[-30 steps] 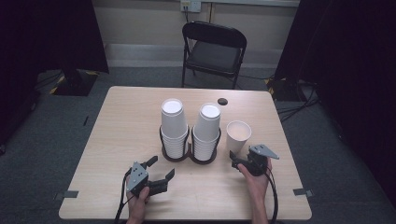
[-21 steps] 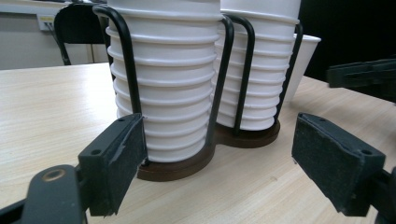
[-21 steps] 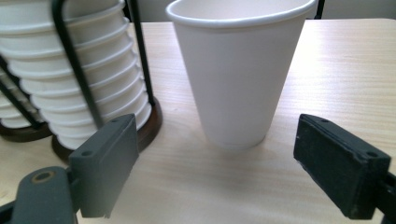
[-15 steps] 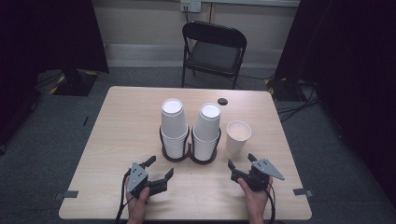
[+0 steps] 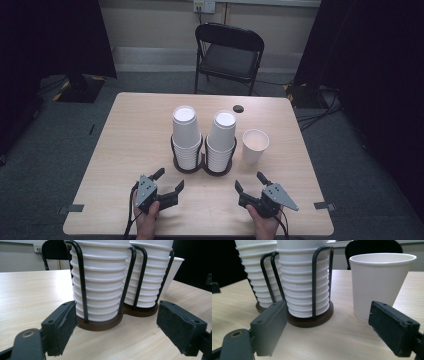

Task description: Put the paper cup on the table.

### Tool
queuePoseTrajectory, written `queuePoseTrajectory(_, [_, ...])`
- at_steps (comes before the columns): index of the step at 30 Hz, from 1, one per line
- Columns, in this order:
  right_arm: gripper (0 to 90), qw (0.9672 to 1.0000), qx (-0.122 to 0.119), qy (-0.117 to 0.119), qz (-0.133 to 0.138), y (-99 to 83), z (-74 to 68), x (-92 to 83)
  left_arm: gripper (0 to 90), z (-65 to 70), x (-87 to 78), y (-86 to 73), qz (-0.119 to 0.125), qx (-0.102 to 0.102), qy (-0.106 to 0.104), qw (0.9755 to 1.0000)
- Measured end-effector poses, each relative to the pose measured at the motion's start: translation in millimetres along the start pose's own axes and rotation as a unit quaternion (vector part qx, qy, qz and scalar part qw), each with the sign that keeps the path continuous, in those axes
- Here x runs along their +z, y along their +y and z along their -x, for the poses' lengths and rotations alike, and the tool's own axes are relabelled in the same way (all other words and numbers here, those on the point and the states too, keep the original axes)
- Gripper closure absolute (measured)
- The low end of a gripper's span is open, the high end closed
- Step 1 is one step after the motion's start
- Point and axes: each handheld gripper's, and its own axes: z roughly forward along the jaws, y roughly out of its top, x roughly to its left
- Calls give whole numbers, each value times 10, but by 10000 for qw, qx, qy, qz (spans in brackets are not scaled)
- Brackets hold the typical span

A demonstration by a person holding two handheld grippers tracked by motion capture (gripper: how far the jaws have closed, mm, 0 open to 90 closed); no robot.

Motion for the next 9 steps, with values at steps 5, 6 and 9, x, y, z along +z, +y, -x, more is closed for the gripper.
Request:
queuePoseTrajectory(5, [141, 10000, 24, 4, 67, -63, -9, 35, 163, -7, -19, -9, 107, -15, -1, 9999])
queuePoseTrajectory(6, [138, 10000, 20, 21, 55, -70, -5, 40, 162, -9, -25, -11, 132, -15, -8, 9999])
queuePoseTrajectory(9, [137, 9998, -15, 51, 180, -77, -5, 36, 162, -10, -34, -16, 185, -51, -10, 9998])
